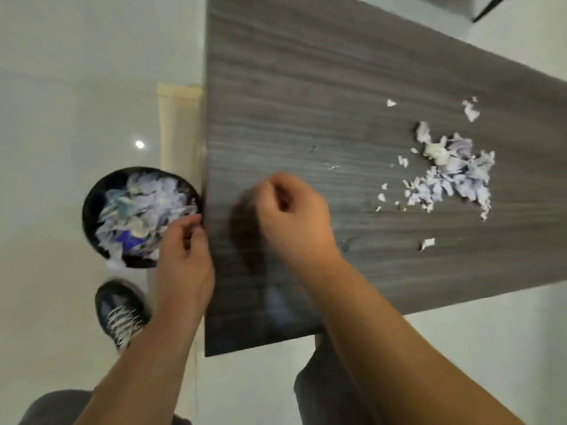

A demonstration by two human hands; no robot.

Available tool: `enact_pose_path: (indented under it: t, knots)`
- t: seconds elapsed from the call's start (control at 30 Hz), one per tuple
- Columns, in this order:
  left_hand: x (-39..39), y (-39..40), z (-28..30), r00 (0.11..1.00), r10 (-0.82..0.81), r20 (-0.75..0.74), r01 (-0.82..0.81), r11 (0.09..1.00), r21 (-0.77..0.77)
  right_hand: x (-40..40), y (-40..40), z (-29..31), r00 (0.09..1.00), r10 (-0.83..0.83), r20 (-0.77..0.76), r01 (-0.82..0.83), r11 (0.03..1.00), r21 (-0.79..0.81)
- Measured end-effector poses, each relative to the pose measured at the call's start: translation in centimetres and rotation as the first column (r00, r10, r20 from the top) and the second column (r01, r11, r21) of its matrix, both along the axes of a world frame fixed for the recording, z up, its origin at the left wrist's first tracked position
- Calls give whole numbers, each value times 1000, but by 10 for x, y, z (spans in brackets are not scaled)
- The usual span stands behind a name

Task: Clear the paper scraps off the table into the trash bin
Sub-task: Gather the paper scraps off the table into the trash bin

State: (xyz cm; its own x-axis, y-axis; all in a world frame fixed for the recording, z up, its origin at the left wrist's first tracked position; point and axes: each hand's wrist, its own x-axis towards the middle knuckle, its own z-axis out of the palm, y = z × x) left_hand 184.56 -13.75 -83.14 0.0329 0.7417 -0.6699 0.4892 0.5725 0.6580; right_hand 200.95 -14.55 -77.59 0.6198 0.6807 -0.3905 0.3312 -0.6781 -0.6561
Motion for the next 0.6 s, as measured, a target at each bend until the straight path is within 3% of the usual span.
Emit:
enact_pose_path:
  t: [0.1, 0.2, 0.3, 0.6]
  knots:
    - [34, -2, 2, 988, 106, -112, -97, 992, 78, 90, -64, 6, 972, -199, 129, 205, 978, -37]
    - [46, 3, -2, 975, 183, -127, -159, 971, 179, 146, -114, 7, 882, -387, 270, 413, 909, -47]
    - [49, 6, -7, 965, 226, -130, -186, 946, 267, 172, -139, 0, 820, -526, 227, 543, 840, -16]
    - [60, -3, -13, 963, 239, -127, -171, 900, 400, 192, -145, -35, 827, -489, 276, 512, 859, -15]
